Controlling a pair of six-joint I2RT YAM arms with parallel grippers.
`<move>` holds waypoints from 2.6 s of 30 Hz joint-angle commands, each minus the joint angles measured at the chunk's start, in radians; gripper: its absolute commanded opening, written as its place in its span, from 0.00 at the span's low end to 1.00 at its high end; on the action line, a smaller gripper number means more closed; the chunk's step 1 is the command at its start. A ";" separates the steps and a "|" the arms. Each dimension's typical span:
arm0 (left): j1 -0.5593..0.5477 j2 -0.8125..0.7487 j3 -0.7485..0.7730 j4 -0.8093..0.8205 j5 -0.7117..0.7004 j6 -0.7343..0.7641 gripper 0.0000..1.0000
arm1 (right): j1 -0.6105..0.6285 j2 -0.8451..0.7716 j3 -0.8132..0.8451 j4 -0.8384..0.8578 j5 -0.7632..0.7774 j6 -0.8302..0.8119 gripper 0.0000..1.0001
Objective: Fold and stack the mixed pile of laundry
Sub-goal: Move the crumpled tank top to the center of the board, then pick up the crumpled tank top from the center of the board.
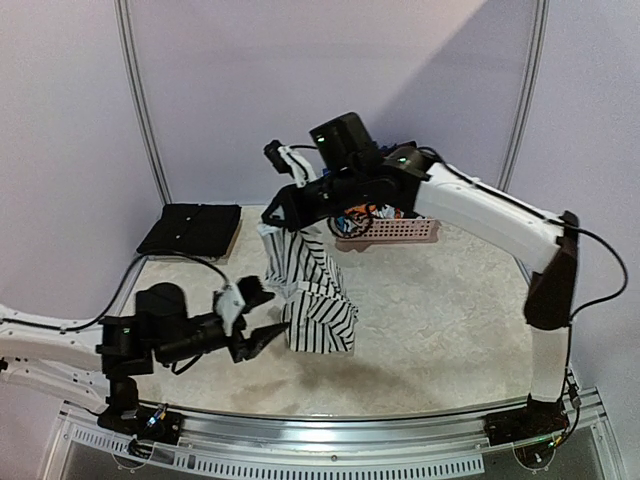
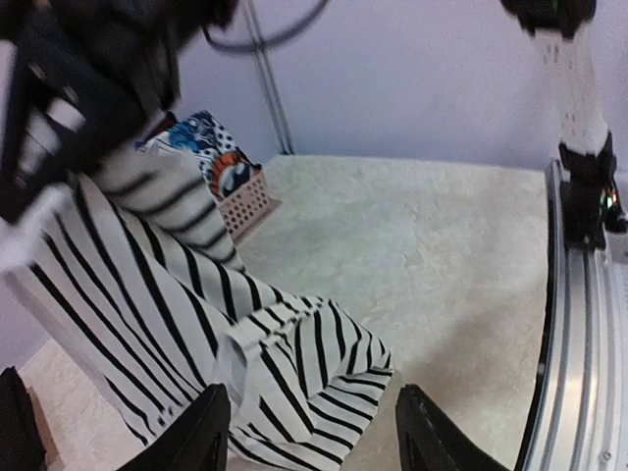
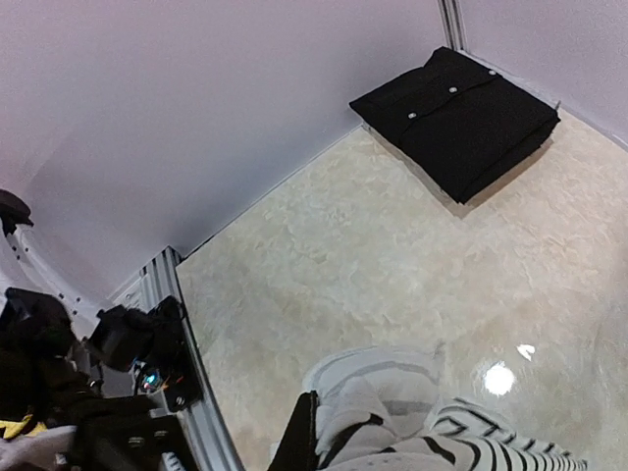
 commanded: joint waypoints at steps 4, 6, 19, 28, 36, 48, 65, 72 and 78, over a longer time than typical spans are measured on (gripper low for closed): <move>0.007 -0.464 -0.235 -0.127 -0.229 -0.204 0.60 | -0.072 0.501 0.394 -0.071 -0.161 0.070 0.18; 0.009 -0.506 -0.261 -0.147 -0.260 -0.233 0.60 | -0.107 0.532 0.360 0.004 -0.162 0.136 0.26; 0.109 -0.103 -0.075 -0.228 -0.250 -0.326 0.61 | -0.134 0.322 0.133 0.045 -0.165 0.141 0.76; 0.448 0.099 0.022 -0.235 0.174 -0.421 0.61 | -0.137 -0.071 -0.440 0.137 0.177 0.080 0.77; 0.505 0.328 0.087 -0.182 0.335 -0.481 0.62 | -0.137 -0.354 -0.802 0.224 0.262 0.125 0.81; 0.532 0.523 0.123 -0.077 0.373 -0.500 0.53 | -0.137 -0.496 -1.003 0.287 0.288 0.173 0.80; 0.526 0.426 0.095 -0.038 0.373 -0.501 0.00 | -0.132 -0.501 -1.093 0.350 0.278 0.202 0.74; 0.526 0.028 0.044 -0.261 0.134 -0.511 0.00 | -0.076 -0.465 -1.134 0.436 0.171 0.204 0.72; 0.526 -0.334 0.012 -0.470 0.015 -0.538 0.00 | -0.047 -0.406 -1.130 0.476 0.152 0.211 0.70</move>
